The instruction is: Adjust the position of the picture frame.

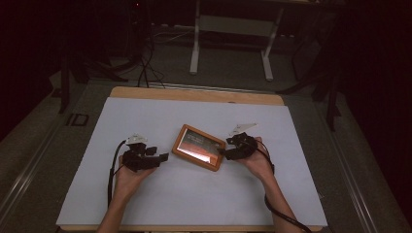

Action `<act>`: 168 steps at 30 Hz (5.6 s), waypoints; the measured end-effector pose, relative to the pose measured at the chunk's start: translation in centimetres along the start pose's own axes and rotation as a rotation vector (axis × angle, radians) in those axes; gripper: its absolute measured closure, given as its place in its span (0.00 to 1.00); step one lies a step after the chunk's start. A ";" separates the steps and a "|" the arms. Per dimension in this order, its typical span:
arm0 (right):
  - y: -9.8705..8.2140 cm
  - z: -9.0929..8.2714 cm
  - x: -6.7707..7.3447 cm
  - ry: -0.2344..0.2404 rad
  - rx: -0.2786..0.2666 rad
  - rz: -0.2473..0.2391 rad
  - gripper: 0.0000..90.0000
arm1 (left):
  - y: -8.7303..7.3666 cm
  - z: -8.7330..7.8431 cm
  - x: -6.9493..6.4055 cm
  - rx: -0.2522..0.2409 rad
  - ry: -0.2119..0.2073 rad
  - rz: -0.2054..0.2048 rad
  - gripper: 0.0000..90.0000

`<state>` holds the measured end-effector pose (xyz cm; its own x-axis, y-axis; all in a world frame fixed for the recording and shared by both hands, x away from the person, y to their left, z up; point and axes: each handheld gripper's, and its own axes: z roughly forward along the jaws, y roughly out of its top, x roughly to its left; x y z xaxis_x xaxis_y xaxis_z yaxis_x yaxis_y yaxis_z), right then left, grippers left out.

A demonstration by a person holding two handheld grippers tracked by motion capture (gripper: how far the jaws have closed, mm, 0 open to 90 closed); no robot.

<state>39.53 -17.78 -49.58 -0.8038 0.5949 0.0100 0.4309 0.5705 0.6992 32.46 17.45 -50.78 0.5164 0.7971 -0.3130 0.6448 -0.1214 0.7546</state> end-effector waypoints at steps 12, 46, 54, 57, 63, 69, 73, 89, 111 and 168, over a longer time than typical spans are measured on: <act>-0.2 0.8 0.7 -0.003 0.021 -0.017 0.27 | 1.7 3.3 -0.6 0.013 -0.033 -0.046 0.40; -0.8 1.4 0.7 0.006 0.033 -0.016 0.22 | 2.7 5.8 0.5 0.184 -0.174 -0.163 0.51; -1.0 1.7 1.0 0.022 0.045 -0.021 0.22 | 3.0 6.3 0.8 0.187 -0.223 -0.201 0.52; -1.0 1.7 1.1 0.023 0.049 -0.024 0.22 | 3.2 6.5 0.9 0.197 -0.236 -0.206 0.52; -1.1 1.7 1.2 0.017 0.053 -0.036 0.22 | 3.3 6.5 1.1 0.192 -0.252 -0.220 0.53; -1.1 1.4 1.1 0.011 0.047 -0.039 0.22 | 3.7 6.0 0.4 0.188 -0.233 -0.174 0.54; -0.9 0.7 1.0 0.003 0.022 -0.041 0.21 | 4.3 5.4 -0.4 0.173 -0.218 -0.131 0.56; 1.1 -2.3 0.2 0.021 -0.068 -0.043 0.21 | 7.7 3.3 -6.7 0.097 -0.143 0.165 0.67; 1.9 -4.8 0.1 0.122 -0.170 -0.110 0.26 | 8.6 2.7 -9.6 0.058 -0.257 0.420 0.77; -3.0 -9.1 -1.9 0.234 -0.219 -0.156 0.74 | 4.4 7.4 -8.7 0.006 -0.412 0.329 0.74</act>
<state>36.07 -25.78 -45.15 -0.9361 0.3497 0.0371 0.2179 0.4941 0.8416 34.99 5.56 -48.99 0.8702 0.4176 -0.2617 0.4136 -0.3304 0.8484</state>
